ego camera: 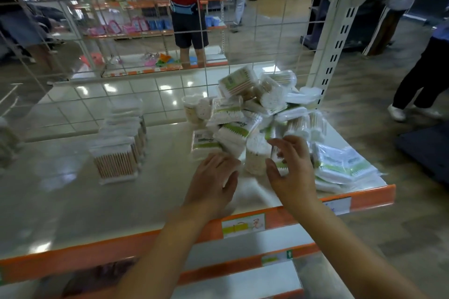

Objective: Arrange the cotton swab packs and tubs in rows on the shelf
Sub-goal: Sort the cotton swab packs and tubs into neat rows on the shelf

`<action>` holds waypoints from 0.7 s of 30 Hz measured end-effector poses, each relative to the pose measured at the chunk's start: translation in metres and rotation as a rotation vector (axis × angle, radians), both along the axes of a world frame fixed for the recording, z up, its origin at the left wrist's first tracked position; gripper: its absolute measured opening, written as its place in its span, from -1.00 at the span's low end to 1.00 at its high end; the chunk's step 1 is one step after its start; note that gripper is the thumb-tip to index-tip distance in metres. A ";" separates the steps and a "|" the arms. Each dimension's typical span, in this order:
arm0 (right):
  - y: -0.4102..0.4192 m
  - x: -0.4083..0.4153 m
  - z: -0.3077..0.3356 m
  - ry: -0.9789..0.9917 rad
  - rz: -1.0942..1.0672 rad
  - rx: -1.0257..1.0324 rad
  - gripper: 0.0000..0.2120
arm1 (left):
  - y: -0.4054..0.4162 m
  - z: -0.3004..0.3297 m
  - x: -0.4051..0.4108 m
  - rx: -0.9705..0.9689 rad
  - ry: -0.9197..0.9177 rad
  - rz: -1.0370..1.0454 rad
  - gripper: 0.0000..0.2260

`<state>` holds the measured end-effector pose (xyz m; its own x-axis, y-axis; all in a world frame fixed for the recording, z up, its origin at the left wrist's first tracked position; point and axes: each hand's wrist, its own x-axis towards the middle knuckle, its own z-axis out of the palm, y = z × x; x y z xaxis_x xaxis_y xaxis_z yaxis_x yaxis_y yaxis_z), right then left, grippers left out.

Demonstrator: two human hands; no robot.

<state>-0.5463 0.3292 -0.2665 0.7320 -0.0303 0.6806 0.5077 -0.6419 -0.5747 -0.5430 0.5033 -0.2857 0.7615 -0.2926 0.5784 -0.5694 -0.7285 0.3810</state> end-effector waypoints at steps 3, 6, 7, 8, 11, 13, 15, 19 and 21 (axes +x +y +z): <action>-0.001 0.010 0.000 0.100 -0.010 -0.071 -0.59 | -0.005 -0.005 -0.003 -0.001 0.043 0.015 -0.79; 0.002 0.018 0.002 0.275 0.009 -0.124 -0.57 | -0.009 -0.006 -0.006 0.016 0.097 0.029 -0.77; 0.004 0.020 0.003 0.305 0.019 -0.144 -0.56 | -0.010 -0.006 -0.006 0.019 0.119 0.036 -0.76; 0.006 0.022 0.003 0.337 0.035 -0.152 -0.55 | -0.011 -0.007 -0.006 0.020 0.138 0.040 -0.75; 0.008 0.023 0.002 0.415 0.060 -0.155 -0.53 | -0.010 -0.009 -0.006 0.043 0.182 0.039 -0.73; 0.008 0.023 0.002 0.427 0.048 -0.152 -0.55 | -0.010 -0.009 -0.006 0.057 0.201 0.044 -0.72; 0.007 0.022 0.003 0.418 0.041 -0.128 -0.59 | -0.010 -0.007 -0.006 0.067 0.218 0.052 -0.70; 0.005 0.024 0.006 0.437 0.058 -0.093 -0.63 | -0.009 -0.006 -0.006 0.054 0.251 0.082 -0.72; 0.003 0.023 0.008 0.436 0.079 -0.090 -0.63 | -0.008 -0.005 -0.006 0.001 0.286 0.106 -0.73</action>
<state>-0.5228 0.3319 -0.2587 0.9485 0.0822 0.3059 0.2802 -0.6680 -0.6894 -0.5494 0.4953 -0.2907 0.9198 -0.2032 0.3356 -0.3597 -0.7783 0.5146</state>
